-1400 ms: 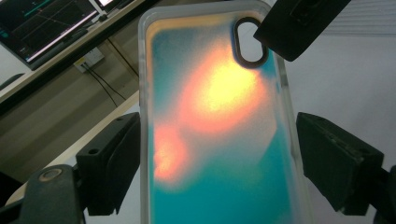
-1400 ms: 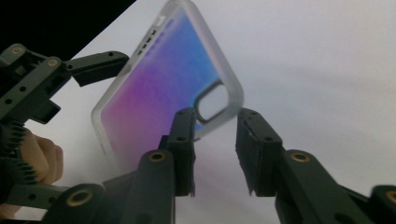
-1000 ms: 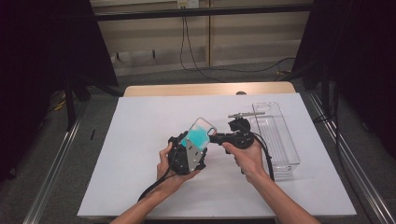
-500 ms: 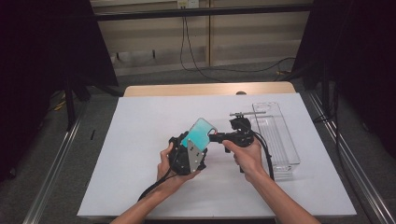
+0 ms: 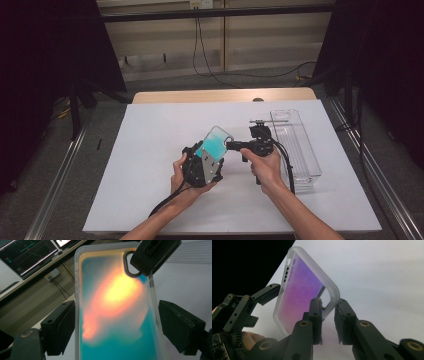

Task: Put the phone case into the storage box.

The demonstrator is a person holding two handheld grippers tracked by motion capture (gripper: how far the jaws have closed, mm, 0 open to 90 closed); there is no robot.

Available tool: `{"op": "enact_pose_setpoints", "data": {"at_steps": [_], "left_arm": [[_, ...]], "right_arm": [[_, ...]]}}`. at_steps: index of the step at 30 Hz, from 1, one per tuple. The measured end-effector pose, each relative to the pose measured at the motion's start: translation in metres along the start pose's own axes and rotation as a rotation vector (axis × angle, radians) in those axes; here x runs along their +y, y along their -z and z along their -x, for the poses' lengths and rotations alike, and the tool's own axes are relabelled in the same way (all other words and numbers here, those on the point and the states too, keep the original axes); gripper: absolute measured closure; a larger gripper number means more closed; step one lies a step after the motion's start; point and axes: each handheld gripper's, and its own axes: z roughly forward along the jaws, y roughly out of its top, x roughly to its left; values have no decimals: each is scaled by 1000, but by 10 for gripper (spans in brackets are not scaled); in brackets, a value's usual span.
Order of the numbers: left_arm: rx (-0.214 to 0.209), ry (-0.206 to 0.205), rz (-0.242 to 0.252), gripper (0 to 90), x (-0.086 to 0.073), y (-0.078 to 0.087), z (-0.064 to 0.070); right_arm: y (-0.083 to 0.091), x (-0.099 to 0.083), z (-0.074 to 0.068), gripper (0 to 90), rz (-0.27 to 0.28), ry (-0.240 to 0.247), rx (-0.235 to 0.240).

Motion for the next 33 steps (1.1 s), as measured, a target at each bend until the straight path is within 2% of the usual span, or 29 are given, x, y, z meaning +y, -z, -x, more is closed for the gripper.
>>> {"op": "enact_pose_setpoints", "data": {"at_steps": [2,3,6,7,10,12,14,15,17,19,20,21,22,25,30,33], "left_arm": [[-3,12,-4,167,-2,-2,-1],[-11,31,-15,166,-3,-2,-3],[-3,44,-22,162,-3,-4,-5],[-12,63,-30,158,-4,-6,-8],[-21,65,-33,141,-4,-6,-10],[-31,64,-18,137,-5,-7,-12],[-33,80,-15,132,-5,-7,-13],[-43,102,-14,113,-4,-8,-15],[-51,112,-11,88,-5,-8,-16],[-69,138,-10,64,-5,-9,-18],[-69,138,-10,62,-5,-9,-18],[-87,161,-21,61,-5,-8,-21],[-87,161,-21,59,-5,-8,-21],[-115,205,-17,46,-5,-6,-28],[-155,214,-44,59,-7,-6,-35],[-183,249,-37,43,-7,-2,-39]], "right_arm": [[0,0,0,778,0,-4,3],[-1,-1,0,799,3,-16,26],[-1,-1,-2,815,10,-19,40],[-2,0,-3,831,15,-31,66],[-3,0,-6,839,19,-26,70],[-2,0,-8,841,32,-11,65],[-1,0,-9,843,41,-4,63],[0,1,-9,852,47,-2,64],[1,2,-10,856,49,7,64],[1,2,-11,857,52,19,45],[1,2,-11,857,52,19,45],[2,3,-9,857,57,18,41],[3,4,-9,857,57,22,37],[5,5,-7,857,63,19,31],[12,8,-10,856,97,48,17],[13,9,-13,857,108,73,4]]}}
